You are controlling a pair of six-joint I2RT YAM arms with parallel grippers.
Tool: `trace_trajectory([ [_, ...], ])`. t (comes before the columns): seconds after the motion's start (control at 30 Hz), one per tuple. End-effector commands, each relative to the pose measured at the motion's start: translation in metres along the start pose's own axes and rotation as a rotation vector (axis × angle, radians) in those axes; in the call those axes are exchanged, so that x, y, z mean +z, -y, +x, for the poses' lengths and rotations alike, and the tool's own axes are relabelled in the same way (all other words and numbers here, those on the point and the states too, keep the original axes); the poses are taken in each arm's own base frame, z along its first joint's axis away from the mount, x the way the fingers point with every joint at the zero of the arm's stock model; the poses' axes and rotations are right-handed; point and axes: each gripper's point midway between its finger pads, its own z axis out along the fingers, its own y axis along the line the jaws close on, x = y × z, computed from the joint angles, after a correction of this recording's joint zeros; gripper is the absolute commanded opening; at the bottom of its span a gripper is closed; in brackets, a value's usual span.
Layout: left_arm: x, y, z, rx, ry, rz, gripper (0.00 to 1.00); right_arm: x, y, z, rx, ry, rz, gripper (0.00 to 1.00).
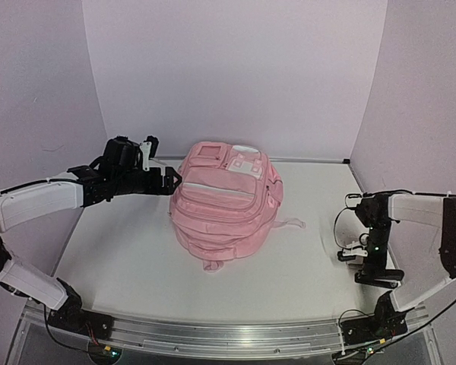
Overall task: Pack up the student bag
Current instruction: Pick up the stationery from the corner of the board.
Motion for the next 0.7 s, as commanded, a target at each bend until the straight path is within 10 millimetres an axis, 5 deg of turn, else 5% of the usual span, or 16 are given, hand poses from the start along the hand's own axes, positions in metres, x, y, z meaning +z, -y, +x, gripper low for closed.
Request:
trace_trajectory([
  [0.0, -0.014, 0.002, -0.014, -0.014, 0.058, -0.001, 1.0, -0.001, 0.026, -0.02, 0.029, 0.068, 0.063, 0.38],
  [0.13, -0.014, 0.002, -0.013, -0.012, 0.054, -0.002, 1.0, -0.013, 0.045, -0.049, 0.039, 0.132, 0.069, 0.17],
  [0.3, -0.017, -0.001, -0.014, -0.011, 0.057, -0.017, 1.0, -0.023, 0.068, -0.095, 0.024, 0.175, 0.081, 0.06],
  [0.47, -0.02, -0.001, -0.011, -0.009, 0.049, -0.014, 1.0, -0.035, 0.098, -0.15, 0.027, 0.22, 0.108, 0.0],
  [0.67, -0.022, -0.003, -0.008, -0.004, 0.031, -0.028, 1.0, -0.066, 0.089, -0.195, 0.035, 0.306, 0.046, 0.0],
])
